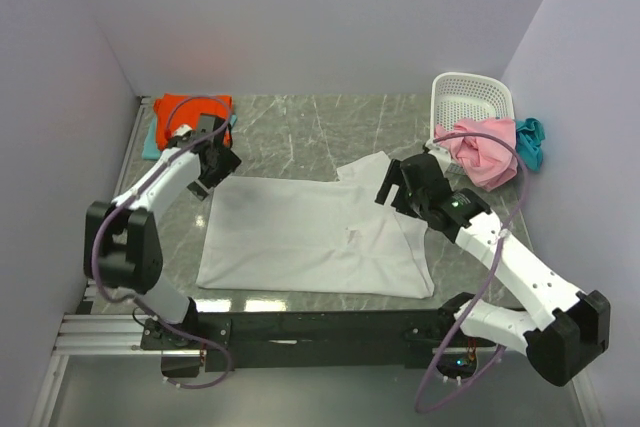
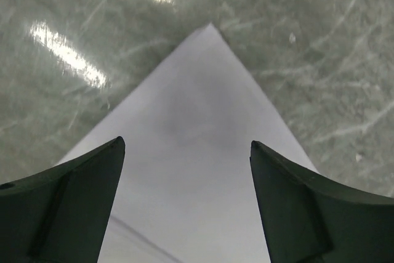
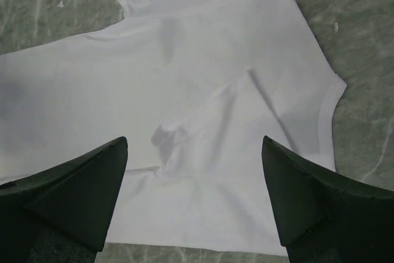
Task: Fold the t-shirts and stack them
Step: Fold the tshirt
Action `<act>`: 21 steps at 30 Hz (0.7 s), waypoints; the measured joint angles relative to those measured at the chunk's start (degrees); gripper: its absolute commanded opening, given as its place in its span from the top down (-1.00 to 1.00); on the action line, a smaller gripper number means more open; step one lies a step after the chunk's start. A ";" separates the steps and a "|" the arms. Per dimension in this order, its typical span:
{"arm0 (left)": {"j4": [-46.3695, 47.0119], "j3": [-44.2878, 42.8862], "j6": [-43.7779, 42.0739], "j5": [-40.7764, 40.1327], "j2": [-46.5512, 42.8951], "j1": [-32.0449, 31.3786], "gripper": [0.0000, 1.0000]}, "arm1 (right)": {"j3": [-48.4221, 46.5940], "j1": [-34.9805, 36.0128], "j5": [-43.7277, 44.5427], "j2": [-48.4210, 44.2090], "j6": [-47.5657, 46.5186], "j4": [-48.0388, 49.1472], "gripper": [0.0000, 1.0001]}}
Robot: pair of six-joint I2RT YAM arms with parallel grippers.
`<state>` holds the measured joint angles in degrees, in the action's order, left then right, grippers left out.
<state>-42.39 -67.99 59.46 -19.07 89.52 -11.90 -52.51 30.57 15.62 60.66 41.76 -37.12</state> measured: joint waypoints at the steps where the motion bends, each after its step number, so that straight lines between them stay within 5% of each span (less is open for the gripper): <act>1: 0.20 -1.53 -0.28 -0.07 2.21 0.55 -0.64 | -0.02 -0.68 -0.07 0.79 -0.85 0.22 -0.92; 8: 0.92 -9.79 -3.10 -0.20 15.47 3.67 -0.15 | -0.33 -3.13 -0.59 5.14 -4.35 0.31 -0.92; 21: 0.24 -17.42 -3.74 -1.95 23.76 4.59 0.11 | -0.33 -5.25 -4.09 8.20 -7.15 1.16 -0.92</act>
<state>-42.15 -85.41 55.72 -21.02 113.27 -7.31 -52.84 25.32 11.53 68.86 34.61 -35.97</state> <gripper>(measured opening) 0.460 0.961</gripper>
